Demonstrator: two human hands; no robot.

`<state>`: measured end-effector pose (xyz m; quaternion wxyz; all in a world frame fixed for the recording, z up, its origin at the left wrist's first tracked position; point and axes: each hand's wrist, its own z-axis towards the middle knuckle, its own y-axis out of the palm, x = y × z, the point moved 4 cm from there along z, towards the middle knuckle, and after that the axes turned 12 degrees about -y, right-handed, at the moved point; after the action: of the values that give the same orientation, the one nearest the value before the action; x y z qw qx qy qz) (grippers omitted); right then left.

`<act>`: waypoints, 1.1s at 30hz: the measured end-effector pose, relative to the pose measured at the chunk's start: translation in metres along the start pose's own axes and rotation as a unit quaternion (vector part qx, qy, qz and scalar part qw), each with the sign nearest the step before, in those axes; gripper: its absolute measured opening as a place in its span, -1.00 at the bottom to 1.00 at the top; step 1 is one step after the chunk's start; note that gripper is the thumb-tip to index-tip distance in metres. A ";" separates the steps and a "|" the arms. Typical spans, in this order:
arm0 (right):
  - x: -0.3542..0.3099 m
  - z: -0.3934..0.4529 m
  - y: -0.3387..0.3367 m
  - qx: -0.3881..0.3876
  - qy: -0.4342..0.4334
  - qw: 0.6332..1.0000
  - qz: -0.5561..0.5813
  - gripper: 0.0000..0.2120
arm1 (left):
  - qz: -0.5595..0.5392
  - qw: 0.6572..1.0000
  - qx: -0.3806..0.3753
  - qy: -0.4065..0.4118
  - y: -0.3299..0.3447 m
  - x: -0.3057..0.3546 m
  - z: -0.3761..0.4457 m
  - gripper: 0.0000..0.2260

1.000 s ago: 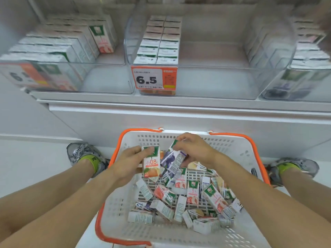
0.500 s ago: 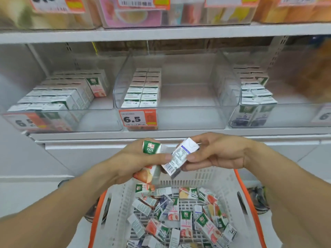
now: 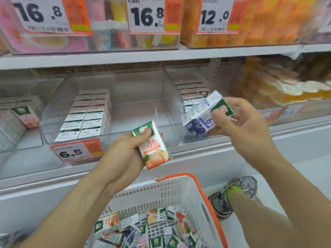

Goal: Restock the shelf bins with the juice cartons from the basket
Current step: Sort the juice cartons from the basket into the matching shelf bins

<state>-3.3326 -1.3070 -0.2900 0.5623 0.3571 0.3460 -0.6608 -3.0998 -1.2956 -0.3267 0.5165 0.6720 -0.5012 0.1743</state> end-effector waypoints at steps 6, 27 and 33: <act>0.020 0.079 -0.073 0.058 -0.017 0.974 -0.217 -0.61 | 0.017 0.998 0.008 0.067 0.016 0.003 0.019 -0.56; 0.039 0.124 -0.028 -0.109 -0.019 0.877 -0.467 -0.82 | 0.022 0.997 0.034 0.069 -0.013 -0.001 0.006 -0.61; -0.035 0.013 0.080 -0.351 -0.015 0.927 -0.133 -0.58 | 0.087 0.989 0.040 0.114 -0.024 0.011 -0.022 -0.65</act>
<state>-3.2505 -1.3116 -0.2579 0.5635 0.0776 0.5916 -0.5714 -3.0688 -1.2826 -0.3220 0.5260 0.6218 -0.4882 0.3137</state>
